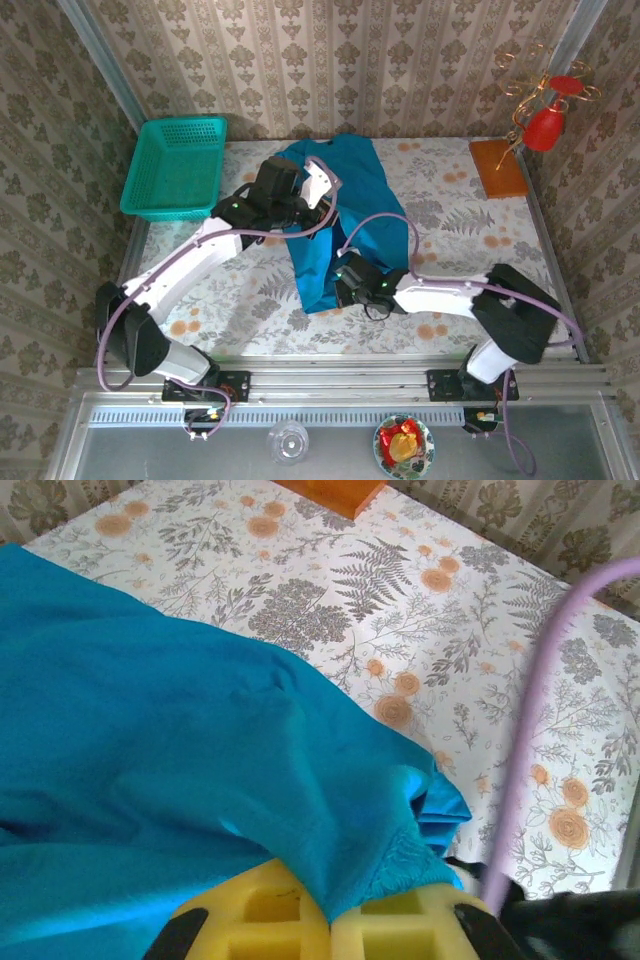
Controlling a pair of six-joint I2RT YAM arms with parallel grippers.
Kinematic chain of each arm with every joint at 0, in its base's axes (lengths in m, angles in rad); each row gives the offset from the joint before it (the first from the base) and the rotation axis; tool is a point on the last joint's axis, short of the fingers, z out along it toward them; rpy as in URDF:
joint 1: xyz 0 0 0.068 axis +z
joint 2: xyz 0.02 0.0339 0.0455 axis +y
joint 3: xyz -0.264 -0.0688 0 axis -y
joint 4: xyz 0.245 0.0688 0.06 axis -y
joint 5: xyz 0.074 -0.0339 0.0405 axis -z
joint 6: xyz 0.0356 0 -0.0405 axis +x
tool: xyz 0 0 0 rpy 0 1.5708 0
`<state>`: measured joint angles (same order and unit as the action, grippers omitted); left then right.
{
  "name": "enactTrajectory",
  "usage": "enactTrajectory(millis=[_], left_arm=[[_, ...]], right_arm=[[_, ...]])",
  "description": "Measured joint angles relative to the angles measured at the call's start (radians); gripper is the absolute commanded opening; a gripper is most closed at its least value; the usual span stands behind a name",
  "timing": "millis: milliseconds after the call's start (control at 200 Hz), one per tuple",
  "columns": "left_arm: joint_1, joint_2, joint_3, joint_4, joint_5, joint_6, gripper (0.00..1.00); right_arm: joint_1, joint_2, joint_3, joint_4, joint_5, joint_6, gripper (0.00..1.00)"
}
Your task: Fold the inside-out t-shirt
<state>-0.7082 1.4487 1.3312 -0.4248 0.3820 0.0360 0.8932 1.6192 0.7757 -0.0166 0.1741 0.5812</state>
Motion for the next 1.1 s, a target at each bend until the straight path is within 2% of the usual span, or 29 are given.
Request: enactTrajectory(millis=[200,455,630,725,885,970,1025,1100], left_arm=[[-0.040,-0.041,0.024,-0.061,0.000,0.022,0.00],[-0.122,-0.053,0.112,-0.117,0.000,0.045,0.00],[-0.170,-0.062,0.164,-0.133,-0.013,0.055,0.00],[-0.192,-0.077,0.176,-0.143,-0.014,0.055,0.00],[-0.212,-0.110,0.189,-0.159,-0.012,0.055,0.00],[-0.218,-0.135,0.189,-0.165,-0.006,0.054,0.00],[-0.220,-0.151,0.189,-0.168,-0.003,0.054,0.00],[-0.220,-0.174,0.189,-0.173,0.000,0.053,0.00]], right_arm=[[-0.045,0.124,0.074,0.087,0.056,0.003,0.06],[-0.162,0.187,0.256,0.157,0.061,-0.001,0.20],[-0.228,0.300,0.435,0.138,-0.007,-0.016,0.33],[-0.249,0.387,0.572,0.089,-0.052,-0.047,0.51],[-0.259,0.546,0.827,-0.074,-0.115,-0.115,0.68],[-0.259,0.629,0.951,-0.182,-0.135,-0.136,0.82],[-0.258,0.676,1.021,-0.255,-0.144,-0.162,0.87],[-0.255,0.734,1.104,-0.355,-0.158,-0.184,0.88]])
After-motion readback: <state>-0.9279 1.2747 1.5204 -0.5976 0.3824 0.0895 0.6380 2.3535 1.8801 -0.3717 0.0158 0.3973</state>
